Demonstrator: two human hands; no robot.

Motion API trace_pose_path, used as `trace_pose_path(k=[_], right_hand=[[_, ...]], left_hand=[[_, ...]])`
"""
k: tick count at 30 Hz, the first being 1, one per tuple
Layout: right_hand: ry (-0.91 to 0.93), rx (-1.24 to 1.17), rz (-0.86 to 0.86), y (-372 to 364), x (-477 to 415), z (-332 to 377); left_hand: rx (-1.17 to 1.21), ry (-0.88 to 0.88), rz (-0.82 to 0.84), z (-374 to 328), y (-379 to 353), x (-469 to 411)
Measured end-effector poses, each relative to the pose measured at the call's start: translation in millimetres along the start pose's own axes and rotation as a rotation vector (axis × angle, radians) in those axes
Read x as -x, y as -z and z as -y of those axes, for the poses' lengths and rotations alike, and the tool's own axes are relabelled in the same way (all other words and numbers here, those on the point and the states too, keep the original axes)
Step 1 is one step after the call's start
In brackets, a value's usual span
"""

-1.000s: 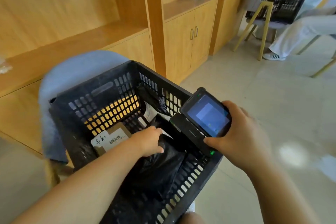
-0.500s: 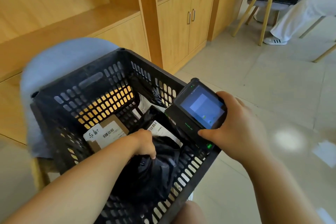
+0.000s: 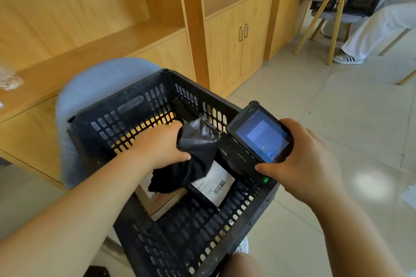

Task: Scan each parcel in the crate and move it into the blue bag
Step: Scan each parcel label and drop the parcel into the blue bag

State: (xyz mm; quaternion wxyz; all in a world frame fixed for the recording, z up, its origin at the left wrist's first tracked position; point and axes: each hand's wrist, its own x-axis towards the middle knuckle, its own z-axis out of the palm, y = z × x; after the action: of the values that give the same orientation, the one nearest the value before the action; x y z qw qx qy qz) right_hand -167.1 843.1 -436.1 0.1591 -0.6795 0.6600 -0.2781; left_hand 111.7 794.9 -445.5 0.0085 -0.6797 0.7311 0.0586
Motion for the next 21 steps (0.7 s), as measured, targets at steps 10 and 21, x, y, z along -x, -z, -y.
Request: trace_pose_path(k=[10, 21], right_hand=[[0.01, -0.058, 0.007, -5, 2, -6], [-0.011, -0.071, 0.02, -14, -2, -11]], left_hand=[[0.049, -0.308, -0.124, -14, -47, 6], [0.563, 0.281, -0.005, -11, -71, -2]])
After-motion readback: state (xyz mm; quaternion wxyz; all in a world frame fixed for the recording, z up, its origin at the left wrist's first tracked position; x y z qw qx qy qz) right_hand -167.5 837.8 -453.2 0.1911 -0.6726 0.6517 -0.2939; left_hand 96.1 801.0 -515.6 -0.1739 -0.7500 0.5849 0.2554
